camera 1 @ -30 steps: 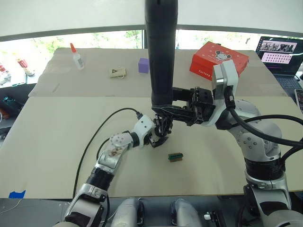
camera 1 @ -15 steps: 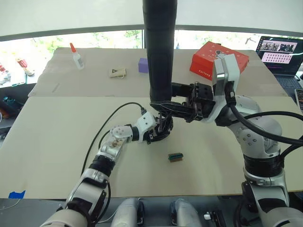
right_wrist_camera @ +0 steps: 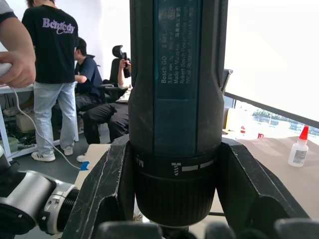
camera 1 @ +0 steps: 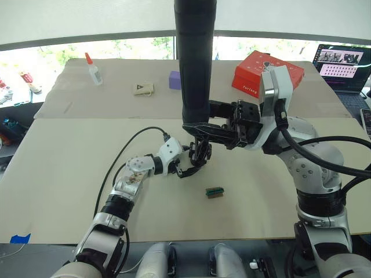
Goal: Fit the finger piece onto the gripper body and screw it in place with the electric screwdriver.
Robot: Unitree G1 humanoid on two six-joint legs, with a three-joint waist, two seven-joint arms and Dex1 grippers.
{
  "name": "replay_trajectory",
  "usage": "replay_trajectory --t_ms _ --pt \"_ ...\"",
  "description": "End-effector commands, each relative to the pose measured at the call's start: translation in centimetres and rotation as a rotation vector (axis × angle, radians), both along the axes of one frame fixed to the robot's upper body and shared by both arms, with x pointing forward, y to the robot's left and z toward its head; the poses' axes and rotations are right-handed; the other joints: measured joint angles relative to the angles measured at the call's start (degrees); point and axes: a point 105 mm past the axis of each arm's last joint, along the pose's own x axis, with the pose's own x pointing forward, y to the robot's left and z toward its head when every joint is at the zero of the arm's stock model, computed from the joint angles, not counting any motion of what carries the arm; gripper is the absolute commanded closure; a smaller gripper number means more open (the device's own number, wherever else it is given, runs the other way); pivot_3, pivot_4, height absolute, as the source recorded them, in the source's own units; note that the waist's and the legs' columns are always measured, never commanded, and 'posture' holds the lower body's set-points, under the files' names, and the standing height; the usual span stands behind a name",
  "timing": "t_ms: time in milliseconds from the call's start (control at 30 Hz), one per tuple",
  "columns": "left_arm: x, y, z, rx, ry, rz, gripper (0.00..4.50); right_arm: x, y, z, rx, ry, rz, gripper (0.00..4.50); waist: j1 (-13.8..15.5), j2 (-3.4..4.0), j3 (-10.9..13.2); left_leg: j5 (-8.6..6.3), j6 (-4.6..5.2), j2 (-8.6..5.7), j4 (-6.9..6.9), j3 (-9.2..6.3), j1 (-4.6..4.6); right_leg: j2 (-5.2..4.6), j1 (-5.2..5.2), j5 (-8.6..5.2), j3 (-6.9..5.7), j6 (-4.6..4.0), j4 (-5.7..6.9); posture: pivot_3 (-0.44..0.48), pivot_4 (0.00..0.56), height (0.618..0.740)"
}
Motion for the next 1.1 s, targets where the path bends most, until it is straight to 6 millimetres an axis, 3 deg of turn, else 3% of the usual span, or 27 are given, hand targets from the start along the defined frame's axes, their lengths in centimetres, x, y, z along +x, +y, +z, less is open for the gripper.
replay_trajectory --t_ms 33,133,167,233,333,1100 --pt "-0.2 -1.0 0.5 -0.032 -0.012 0.032 0.0 -0.5 -0.4 1.2 0.041 -0.068 -0.004 2.61 0.1 0.0 0.0 0.0 0.0 0.0 0.0 -0.01 0.0 0.0 0.0 0.0 0.0 0.0 0.0 0.0 0.15 0.74" --pt "-0.1 -1.5 0.7 -0.061 -0.008 0.07 0.0 -0.4 -0.4 0.9 0.037 -0.071 -0.005 2.61 0.11 0.0 0.0 0.0 0.0 0.0 0.0 -0.01 0.0 0.0 0.01 0.0 0.0 0.0 0.0 0.0 0.15 0.74" --pt "-0.1 -1.5 0.7 -0.06 -0.007 0.073 0.24 -0.4 -0.4 0.8 0.035 -0.075 -0.004 2.61 0.09 0.0 0.0 0.0 0.0 -0.01 0.0 -0.01 0.0 0.0 0.0 0.0 0.0 0.0 0.0 0.0 0.15 0.74" --pt "-0.2 -1.6 0.5 -0.06 -0.002 0.073 0.85 -0.3 -0.4 0.5 0.031 -0.089 -0.011 2.61 -0.01 0.0 0.0 0.0 0.0 0.0 -0.02 0.0 0.0 0.0 -0.01 0.0 0.0 0.0 0.0 0.0 0.15 0.74" --pt "-0.3 -1.5 0.4 -0.062 0.0 0.078 2.22 -0.1 -0.5 0.3 0.035 -0.1 -0.024 2.61 -0.06 0.0 0.0 0.0 0.0 0.0 -0.02 0.0 0.0 0.0 -0.02 0.0 -0.01 0.0 0.01 0.0 0.15 0.74" --pt "-0.5 -1.1 0.5 -0.055 -0.015 0.062 2.22 1.8 0.9 -1.9 0.045 -0.151 -0.068 2.61 -0.3 0.0 0.0 0.01 -0.02 0.01 -0.03 0.02 0.01 0.02 -0.03 0.0 -0.01 0.0 0.0 0.0 0.15 0.74"
